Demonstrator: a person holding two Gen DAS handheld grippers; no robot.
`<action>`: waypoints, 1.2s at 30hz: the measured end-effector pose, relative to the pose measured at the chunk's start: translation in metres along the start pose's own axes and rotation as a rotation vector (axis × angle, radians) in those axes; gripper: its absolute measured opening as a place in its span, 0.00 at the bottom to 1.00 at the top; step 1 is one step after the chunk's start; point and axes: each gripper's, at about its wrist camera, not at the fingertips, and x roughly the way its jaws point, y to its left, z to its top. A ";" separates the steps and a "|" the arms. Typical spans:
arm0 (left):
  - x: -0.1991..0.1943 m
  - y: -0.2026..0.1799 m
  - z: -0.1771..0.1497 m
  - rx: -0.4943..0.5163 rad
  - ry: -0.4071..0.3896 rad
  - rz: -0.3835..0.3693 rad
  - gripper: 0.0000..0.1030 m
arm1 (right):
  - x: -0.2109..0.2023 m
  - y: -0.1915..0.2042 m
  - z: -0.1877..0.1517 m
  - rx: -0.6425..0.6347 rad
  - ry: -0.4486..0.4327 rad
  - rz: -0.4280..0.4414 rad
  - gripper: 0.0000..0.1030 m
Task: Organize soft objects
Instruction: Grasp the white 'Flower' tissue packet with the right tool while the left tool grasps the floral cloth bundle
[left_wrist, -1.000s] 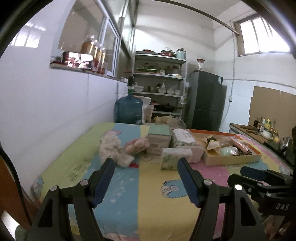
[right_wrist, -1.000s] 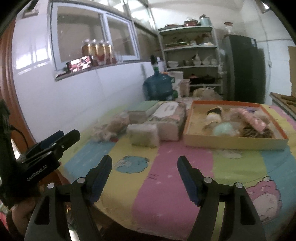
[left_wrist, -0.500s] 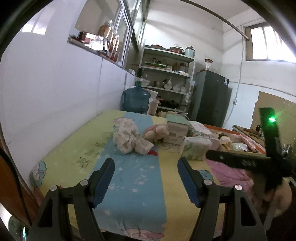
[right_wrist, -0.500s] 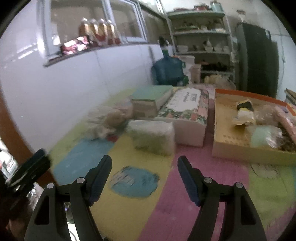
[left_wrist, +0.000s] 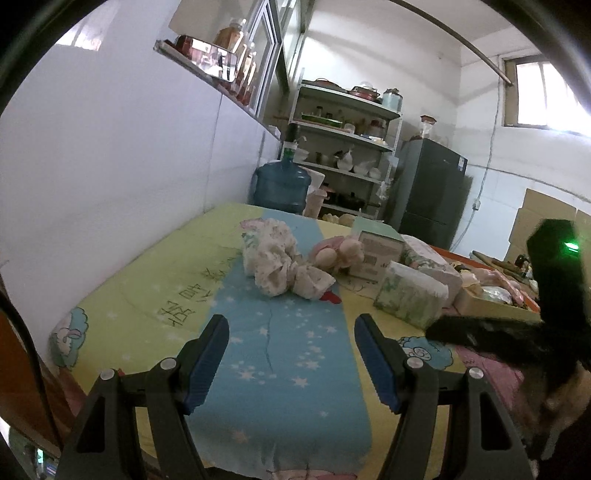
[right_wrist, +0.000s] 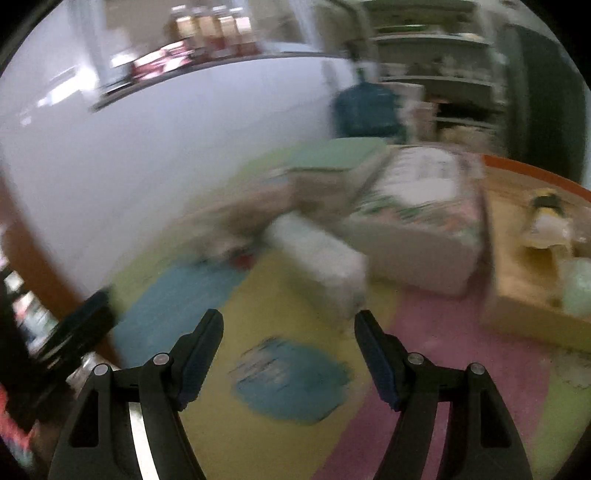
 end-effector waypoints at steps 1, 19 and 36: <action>0.001 -0.001 -0.001 0.000 0.003 -0.006 0.68 | -0.003 0.009 -0.004 -0.037 0.013 0.061 0.73; -0.003 -0.006 -0.004 0.010 0.013 -0.010 0.68 | 0.000 -0.069 0.026 0.224 -0.079 0.056 0.73; 0.002 -0.001 -0.004 0.005 0.027 0.005 0.68 | 0.010 -0.018 0.019 0.001 0.026 0.012 0.73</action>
